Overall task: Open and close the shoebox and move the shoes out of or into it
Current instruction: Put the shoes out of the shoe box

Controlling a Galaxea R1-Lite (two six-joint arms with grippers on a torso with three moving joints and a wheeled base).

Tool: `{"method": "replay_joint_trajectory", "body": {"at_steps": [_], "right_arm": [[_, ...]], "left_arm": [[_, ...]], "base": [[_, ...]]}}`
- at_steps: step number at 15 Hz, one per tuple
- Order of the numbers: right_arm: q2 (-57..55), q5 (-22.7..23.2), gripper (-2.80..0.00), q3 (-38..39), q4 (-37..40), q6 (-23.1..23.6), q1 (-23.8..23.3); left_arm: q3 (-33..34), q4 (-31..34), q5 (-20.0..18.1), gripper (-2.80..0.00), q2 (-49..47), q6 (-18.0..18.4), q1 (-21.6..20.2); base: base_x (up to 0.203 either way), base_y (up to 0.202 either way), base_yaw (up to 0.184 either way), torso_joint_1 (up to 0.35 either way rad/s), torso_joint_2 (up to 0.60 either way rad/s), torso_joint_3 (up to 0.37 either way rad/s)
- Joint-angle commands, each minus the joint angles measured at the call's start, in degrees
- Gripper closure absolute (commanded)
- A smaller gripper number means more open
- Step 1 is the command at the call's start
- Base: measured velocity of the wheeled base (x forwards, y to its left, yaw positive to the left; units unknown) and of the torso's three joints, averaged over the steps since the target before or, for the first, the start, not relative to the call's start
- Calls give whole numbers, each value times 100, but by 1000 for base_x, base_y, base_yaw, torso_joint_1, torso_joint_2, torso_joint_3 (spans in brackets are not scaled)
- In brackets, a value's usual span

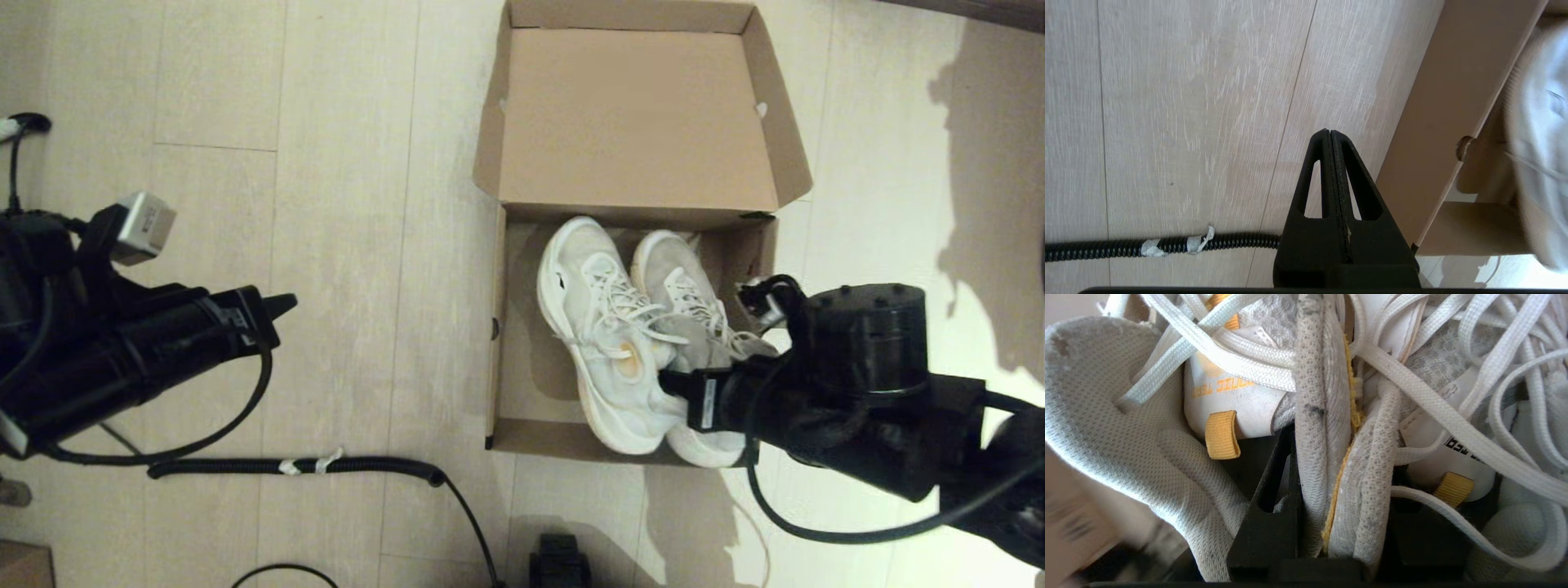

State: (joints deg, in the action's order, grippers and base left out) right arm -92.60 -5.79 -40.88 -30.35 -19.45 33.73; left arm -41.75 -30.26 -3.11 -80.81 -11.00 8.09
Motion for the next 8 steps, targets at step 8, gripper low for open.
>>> {"method": "replay_joint_trajectory", "body": {"at_steps": [8], "right_arm": [[2062,721,0,-124,1110,-153,-6]], "left_arm": [[569,693,243,0,903,-52,-7]], "base": [[0,0,0,0,0,0]]}}
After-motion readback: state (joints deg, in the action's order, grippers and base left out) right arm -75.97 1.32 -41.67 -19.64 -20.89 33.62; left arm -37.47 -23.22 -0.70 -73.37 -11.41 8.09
